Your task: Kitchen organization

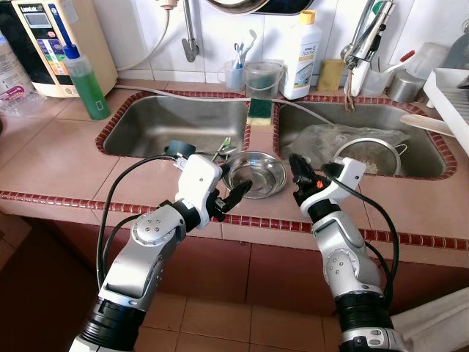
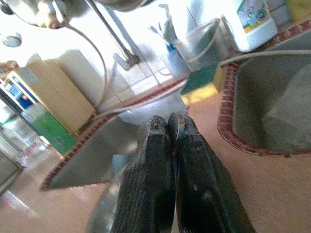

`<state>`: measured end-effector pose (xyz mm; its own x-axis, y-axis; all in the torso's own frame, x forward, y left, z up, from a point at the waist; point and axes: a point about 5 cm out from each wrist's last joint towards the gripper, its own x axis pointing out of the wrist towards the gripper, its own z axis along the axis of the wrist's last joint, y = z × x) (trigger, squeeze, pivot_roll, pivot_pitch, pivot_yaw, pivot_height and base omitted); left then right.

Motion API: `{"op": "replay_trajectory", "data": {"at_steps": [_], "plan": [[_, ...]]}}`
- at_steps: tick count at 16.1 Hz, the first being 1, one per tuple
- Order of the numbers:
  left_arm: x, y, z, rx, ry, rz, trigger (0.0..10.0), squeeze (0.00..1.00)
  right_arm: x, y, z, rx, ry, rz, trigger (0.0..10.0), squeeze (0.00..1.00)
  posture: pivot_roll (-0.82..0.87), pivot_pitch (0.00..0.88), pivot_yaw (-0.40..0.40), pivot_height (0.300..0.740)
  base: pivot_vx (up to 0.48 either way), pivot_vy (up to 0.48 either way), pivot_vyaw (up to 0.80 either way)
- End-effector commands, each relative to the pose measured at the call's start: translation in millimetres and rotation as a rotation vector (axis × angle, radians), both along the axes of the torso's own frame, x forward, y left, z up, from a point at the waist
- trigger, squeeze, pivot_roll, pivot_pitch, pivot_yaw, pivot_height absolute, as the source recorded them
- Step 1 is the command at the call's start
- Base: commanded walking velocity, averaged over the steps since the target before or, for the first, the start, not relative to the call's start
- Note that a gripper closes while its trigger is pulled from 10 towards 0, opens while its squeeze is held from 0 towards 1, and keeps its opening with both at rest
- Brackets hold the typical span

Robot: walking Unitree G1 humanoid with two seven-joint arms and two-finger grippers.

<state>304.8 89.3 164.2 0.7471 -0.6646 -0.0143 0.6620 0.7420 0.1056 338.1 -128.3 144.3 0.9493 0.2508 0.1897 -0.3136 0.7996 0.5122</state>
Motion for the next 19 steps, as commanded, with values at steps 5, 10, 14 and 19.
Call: {"op": "replay_trajectory", "data": {"at_steps": [5,10,14,19], "plan": [[10.5,12.8,12.4,-0.003,-0.045,0.032,10.0,0.0,3.2,-8.9,44.4,0.003,-0.135,-0.009,0.0,0.0,-0.16,0.015,0.043,0.736,0.0,0.0,0.0],[29.7,26.3,30.0,-0.027,-0.107,0.105,10.0,0.0,1.1,-4.9,64.5,-0.066,-0.223,0.034,10.0,0.0,-0.17,0.0,0.036,0.736,0.0,0.0,0.0],[37.8,30.7,36.5,-0.076,-0.126,0.165,10.0,0.0,-4.5,1.4,77.9,-0.127,-0.31,0.078,10.0,0.0,-0.17,0.0,0.034,0.736,0.0,0.0,0.0],[43.2,37.7,33.9,-0.142,-0.1,0.214,10.0,0.0,-5.6,-3.1,80.0,-0.265,-0.35,0.054,10.0,0.0,-0.17,0.0,0.031,0.736,0.0,0.0,0.0]]}}
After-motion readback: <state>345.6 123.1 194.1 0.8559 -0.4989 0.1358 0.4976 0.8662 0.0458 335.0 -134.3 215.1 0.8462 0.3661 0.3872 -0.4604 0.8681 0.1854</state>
